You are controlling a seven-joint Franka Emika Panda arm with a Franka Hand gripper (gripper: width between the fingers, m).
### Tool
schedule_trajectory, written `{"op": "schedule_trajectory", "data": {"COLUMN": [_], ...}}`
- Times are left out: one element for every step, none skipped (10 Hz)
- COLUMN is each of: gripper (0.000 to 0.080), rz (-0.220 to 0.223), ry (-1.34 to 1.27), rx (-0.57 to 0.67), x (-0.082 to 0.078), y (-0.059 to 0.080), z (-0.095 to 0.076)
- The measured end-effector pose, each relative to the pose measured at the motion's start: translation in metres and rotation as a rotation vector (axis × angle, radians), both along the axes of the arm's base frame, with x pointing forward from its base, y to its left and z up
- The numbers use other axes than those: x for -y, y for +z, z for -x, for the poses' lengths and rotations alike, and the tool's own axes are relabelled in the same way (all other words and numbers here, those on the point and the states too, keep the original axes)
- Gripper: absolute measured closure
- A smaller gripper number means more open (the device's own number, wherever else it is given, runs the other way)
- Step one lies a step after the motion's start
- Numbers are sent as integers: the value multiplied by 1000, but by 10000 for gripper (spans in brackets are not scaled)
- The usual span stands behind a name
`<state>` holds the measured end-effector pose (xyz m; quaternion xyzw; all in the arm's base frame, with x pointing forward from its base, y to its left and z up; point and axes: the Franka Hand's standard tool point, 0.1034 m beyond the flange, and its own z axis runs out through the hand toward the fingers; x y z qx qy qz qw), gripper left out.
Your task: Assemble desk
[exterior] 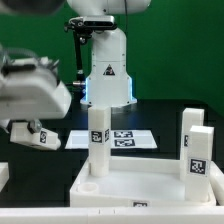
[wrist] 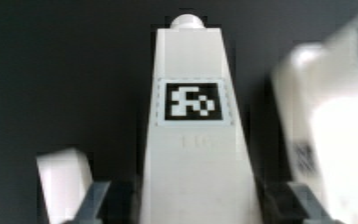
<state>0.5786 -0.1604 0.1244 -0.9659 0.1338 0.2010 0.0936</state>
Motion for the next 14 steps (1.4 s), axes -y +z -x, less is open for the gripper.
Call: {"op": "schedule_trajectory", "data": {"gripper": [512, 512, 512, 512, 512, 512, 512, 512, 512, 512, 512, 512, 512, 512], "rz": [35, 55, 88, 120, 159, 187, 206, 237, 265, 286, 309, 309, 305, 304], "ry": [19, 27, 18, 10, -2, 18, 35, 46, 55, 50, 45, 31, 33, 45], "rx": [95, 133, 213, 284, 345, 439, 535, 623, 703, 750, 792, 794, 794, 796], "x": [-10, -15, -11, -8, -12, -34, -52, -65, -72, -66, -63, -70, -85, -93], "y": [19, 20, 17, 19, 25, 48, 64, 72, 71, 67, 67, 62, 54, 48], "z": [-13, -11, -16, -18, -23, -34, -35, -38, -39, -37, -37, -35, -34, -34]}}
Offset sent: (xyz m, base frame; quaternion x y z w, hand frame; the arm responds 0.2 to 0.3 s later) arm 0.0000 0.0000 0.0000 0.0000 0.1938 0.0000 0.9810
